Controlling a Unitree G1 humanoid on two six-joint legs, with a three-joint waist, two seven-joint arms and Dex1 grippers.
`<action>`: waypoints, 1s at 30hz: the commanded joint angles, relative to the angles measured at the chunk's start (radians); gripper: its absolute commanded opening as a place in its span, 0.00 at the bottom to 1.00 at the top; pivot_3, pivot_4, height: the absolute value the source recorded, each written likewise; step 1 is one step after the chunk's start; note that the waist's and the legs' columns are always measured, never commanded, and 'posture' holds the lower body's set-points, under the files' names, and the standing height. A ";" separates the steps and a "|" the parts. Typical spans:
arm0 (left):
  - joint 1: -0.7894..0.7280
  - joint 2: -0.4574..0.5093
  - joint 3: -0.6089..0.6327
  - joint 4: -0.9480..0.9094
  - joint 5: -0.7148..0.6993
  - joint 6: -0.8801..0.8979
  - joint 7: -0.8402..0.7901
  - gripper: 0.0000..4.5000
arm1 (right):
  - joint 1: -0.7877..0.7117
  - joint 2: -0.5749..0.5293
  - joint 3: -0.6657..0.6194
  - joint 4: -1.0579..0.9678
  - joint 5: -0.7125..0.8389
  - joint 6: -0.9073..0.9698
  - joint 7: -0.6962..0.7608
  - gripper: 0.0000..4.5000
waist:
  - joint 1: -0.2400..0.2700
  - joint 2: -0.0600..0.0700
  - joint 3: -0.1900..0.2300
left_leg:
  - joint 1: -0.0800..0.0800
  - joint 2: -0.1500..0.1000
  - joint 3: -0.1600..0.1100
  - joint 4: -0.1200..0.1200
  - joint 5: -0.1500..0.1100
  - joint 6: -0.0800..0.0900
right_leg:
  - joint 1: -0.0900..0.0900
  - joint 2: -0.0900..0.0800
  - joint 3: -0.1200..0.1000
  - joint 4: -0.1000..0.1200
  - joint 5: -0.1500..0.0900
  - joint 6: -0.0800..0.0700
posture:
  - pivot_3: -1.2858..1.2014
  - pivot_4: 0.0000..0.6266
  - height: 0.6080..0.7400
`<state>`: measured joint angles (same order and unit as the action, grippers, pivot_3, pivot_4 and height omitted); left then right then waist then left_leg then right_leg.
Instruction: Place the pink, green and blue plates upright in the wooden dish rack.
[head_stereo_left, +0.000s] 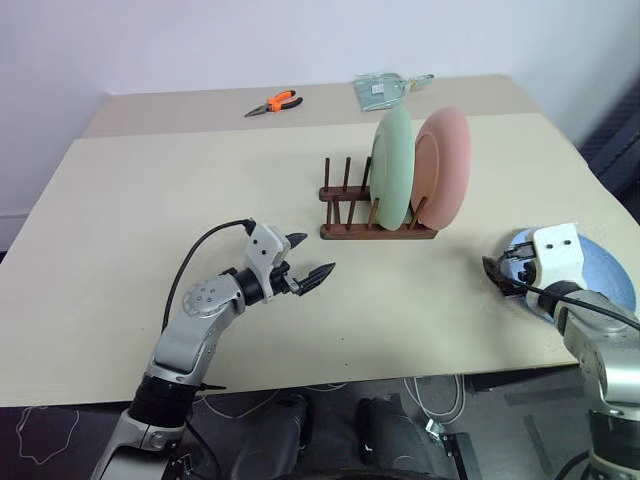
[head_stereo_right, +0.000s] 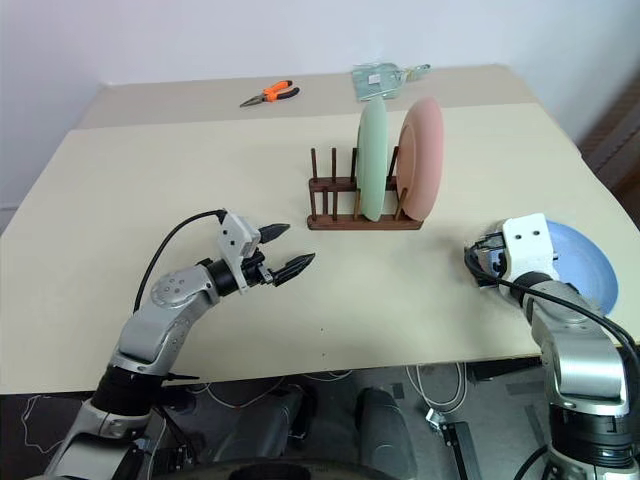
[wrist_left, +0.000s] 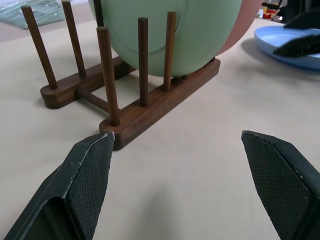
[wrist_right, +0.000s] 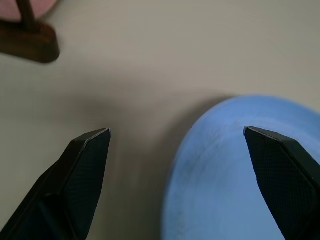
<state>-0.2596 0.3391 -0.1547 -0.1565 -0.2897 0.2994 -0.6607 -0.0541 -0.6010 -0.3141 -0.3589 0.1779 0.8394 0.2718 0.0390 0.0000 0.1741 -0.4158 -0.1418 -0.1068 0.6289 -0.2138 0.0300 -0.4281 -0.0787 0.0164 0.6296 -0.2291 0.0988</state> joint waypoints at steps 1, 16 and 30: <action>-0.011 -0.004 0.000 -0.011 0.006 -0.026 -0.011 0.93 | -0.008 0.011 -0.002 -0.009 -0.025 0.030 -0.038 0.70 | 0.001 0.000 0.000 | 0.000 0.000 0.000 0.000 0.000 0.000 | 0.000 0.000 0.000 0.000 0.000 0.000 | 0.52 0.24 0.90; 0.008 -0.008 0.015 -0.013 0.027 -0.038 0.001 0.93 | -0.184 -0.038 0.011 0.005 -0.085 -0.115 -0.056 0.01 | -0.002 0.001 0.000 | 0.000 0.000 0.000 0.000 0.000 0.000 | 0.000 0.000 0.000 0.000 0.000 0.001 | 0.52 0.24 0.90; -0.083 0.028 0.165 0.187 0.095 -0.204 0.117 0.93 | -0.849 0.223 -0.130 -0.133 0.649 -0.024 -0.062 0.01 | -0.003 0.001 0.001 | -0.002 0.000 -0.002 -0.001 0.000 0.000 | -0.002 0.001 -0.001 0.000 0.002 0.003 | 0.52 0.24 0.90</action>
<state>-0.3288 0.3568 -0.0197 0.0241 -0.2059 0.1350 -0.5576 -0.8658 -0.4026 -0.4203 -0.4561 0.7007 0.7798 0.2395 0.0365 0.0006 0.1753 -0.4176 -0.1416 -0.1087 0.6282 -0.2137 0.0305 -0.4299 -0.0782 0.0151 0.6296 -0.2275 0.1016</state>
